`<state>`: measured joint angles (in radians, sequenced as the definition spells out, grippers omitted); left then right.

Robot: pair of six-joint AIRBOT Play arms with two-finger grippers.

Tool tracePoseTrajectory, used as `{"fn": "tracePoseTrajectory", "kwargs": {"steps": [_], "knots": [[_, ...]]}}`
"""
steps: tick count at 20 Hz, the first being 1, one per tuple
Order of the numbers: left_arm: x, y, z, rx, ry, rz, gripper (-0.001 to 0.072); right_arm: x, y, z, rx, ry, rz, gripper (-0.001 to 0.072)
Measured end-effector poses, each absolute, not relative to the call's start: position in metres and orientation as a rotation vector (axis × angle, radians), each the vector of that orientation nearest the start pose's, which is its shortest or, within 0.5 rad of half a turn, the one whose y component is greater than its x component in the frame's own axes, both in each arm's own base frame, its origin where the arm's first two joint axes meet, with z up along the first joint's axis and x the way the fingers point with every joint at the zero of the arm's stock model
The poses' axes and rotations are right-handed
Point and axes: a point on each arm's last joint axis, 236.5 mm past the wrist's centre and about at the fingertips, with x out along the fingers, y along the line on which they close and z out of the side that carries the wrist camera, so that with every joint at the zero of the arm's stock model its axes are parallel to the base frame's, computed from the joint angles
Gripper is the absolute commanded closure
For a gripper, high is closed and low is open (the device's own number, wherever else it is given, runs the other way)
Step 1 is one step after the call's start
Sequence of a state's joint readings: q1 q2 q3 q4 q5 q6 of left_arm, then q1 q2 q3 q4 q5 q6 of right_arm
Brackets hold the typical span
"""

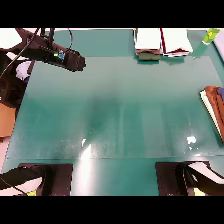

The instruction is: Fold the shirts.

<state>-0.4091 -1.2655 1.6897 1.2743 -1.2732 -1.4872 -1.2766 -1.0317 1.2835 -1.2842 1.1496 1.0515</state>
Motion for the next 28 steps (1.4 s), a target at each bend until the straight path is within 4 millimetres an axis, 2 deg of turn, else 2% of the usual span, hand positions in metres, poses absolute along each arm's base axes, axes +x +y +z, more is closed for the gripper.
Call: {"fn": "tracePoseTrajectory", "kwargs": {"steps": [2, 4, 5, 6, 8, 9, 11, 13, 15, 16, 17, 19, 20, 23, 28], "knots": [[0.376, -0.235, 0.220, 0.049, 0.852, -0.649, 0.0679, 0.224, -0.333, 0.187, 0.281, 0.724, -0.654, 0.0150], [0.376, -0.235, 0.220, 0.050, 0.851, -0.649, 0.0678, 0.286, -0.291, 0.199, 0.293, 0.673, -0.463, 0.0155], [0.376, -0.235, 0.220, 0.050, 0.851, -0.649, 0.0679, 0.318, -0.260, 0.200, 0.298, 0.672, -0.355, 0.0158], [0.377, -0.235, 0.221, 0.050, 0.849, -0.649, 0.0678, 0.347, -0.224, 0.199, 0.297, 0.683, -0.240, 0.0159], [0.378, -0.235, 0.222, 0.049, 0.842, -0.648, 0.0678, 0.391, -0.148, 0.192, 0.277, 0.721, -0.026, 0.0159], [0.379, -0.236, 0.223, 0.047, 0.836, -0.647, 0.0678, 0.408, -0.103, 0.187, 0.257, 0.746, 0.089, 0.0159], [0.380, -0.236, 0.224, 0.046, 0.828, -0.646, 0.0678, 0.429, -0.016, 0.176, 0.206, 0.794, 0.294, 0.0160], [0.381, -0.236, 0.224, 0.045, 0.824, -0.645, 0.0679, 0.436, 0.065, 0.166, 0.151, 0.819, 0.465, 0.0160], [0.382, -0.236, 0.225, 0.045, 0.821, -0.644, 0.0679, 0.432, 0.135, 0.158, 0.099, 0.830, 0.605, 0.0160], [0.382, -0.236, 0.225, 0.045, 0.821, -0.644, 0.0678, 0.427, 0.166, 0.154, 0.075, 0.832, 0.665, 0.0161], [0.382, -0.236, 0.225, 0.044, 0.820, -0.644, 0.0678, 0.421, 0.192, 0.152, 0.055, 0.829, 0.713, 0.0213], [0.382, -0.236, 0.225, 0.044, 0.819, -0.644, 0.0678, 0.408, 0.236, 0.151, 0.022, 0.818, 0.796, 0.0607], [0.382, -0.236, 0.225, 0.044, 0.818, -0.643, 0.0678, 0.403, 0.251, 0.151, 0.010, 0.810, 0.824, 0.0687], [0.383, -0.236, 0.225, 0.044, 0.817, -0.643, 0.0678, 0.388, 0.283, 0.152, -0.013, 0.797, 0.886, 0.0687], [0.383, -0.236, 0.225, 0.044, 0.817, -0.643, 0.0679, 0.382, 0.296, 0.152, -0.023, 0.790, 0.911, 0.0688]]}}
